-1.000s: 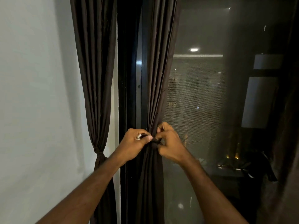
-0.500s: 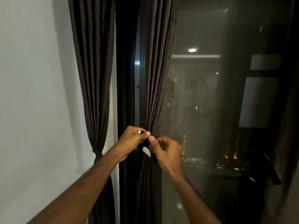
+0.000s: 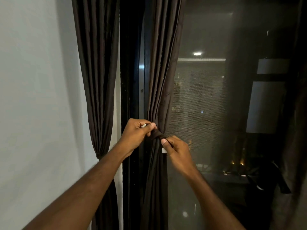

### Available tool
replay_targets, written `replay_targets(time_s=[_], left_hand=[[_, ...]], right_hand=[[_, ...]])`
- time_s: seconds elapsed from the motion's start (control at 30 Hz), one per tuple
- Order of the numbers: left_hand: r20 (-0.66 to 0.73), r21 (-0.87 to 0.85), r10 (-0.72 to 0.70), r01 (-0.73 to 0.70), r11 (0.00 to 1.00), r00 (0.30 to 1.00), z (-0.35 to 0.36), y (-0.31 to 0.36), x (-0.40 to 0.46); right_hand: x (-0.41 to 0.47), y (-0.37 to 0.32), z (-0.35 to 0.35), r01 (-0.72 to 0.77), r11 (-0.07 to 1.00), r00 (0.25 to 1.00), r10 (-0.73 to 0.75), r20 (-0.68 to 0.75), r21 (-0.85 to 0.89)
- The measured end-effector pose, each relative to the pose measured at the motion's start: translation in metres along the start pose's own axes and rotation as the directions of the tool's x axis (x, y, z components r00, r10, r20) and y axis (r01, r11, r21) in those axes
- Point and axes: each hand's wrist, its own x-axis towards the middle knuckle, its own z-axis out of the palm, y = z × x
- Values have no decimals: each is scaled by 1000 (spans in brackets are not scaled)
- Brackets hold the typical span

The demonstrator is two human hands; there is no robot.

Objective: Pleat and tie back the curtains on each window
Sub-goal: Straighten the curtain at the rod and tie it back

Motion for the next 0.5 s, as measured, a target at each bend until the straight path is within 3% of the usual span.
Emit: replay_targets(time_s=[0.17, 0.33, 0.5], left_hand=[[-95, 131, 60, -47, 990, 994, -6, 3, 20], [-301, 145, 48, -4, 989, 952, 4, -6, 29], [-333, 181, 28, 35, 983, 943, 7, -11, 36]], right_hand=[[-14, 23, 0, 19, 1000, 1000, -18, -4, 23], [-17, 26, 15, 31, 999, 999, -31, -33, -5], [-27, 34, 32, 68, 998, 996, -67, -58, 6]])
